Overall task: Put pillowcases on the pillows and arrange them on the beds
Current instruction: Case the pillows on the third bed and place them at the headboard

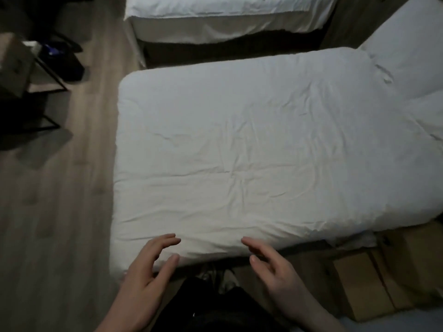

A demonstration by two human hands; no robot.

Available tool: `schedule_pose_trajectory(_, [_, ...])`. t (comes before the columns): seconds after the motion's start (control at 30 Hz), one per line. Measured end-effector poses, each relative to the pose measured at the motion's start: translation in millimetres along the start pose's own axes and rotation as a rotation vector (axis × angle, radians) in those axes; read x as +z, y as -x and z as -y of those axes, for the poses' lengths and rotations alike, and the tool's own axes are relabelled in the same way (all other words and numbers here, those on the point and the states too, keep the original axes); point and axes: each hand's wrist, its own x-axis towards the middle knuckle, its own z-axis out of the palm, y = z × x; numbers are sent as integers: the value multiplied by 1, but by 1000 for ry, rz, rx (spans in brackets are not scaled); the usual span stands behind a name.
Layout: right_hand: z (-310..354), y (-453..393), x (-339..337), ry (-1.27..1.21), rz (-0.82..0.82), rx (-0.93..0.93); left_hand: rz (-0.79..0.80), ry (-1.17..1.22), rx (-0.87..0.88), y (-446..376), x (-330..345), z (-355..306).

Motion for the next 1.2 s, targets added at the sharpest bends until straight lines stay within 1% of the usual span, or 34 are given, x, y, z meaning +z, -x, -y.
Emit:
schedule_pose_trajectory(0.07, [0, -4, 20, -4, 55, 23, -26, 5, -33, 15, -18, 18])
schedule_pose_trajectory(0.17, [12, -8, 55, 7, 100, -11, -107, 23, -27, 29, -48, 40])
schedule_pose_trajectory(0.23, [20, -16, 79, 32, 107, 4, -158, 48, -48, 31, -71, 61])
schedule_pose_trajectory(0.3, [27, -25, 106, 51, 155, 22, -189, 81, -60, 31, -97, 82])
schedule_pose_trajectory(0.4, [46, -40, 154, 72, 178, -2, -206, 130, -65, 21, -140, 120])
schedule_pose_trajectory(0.47, [63, -51, 197, 68, 146, -18, -196, 161, -46, 10, -176, 150])
schedule_pose_trajectory(0.57, [78, -65, 278, 87, 100, -21, -164, 172, -21, -4, -241, 197])
schedule_pose_trajectory(0.7, [108, -74, 384, 52, 61, -4, -118, 88, 26, -7, -343, 243])
schedule_pose_trajectory(0.8, [138, -77, 447, 45, 59, 4, -90, 17, 46, -10, -413, 263])
schedule_pose_trajectory(0.93, [163, -91, 500, 47, 51, -21, -78, 23, 70, -26, -474, 279])
schedule_pose_trajectory(1.1, [174, -99, 539, -41, 30, 12, -28, 40, 77, -35, -511, 294])
schedule_pose_trajectory(1.2, [180, -115, 558, -70, 6, 31, 2, 33, 88, -56, -530, 291])
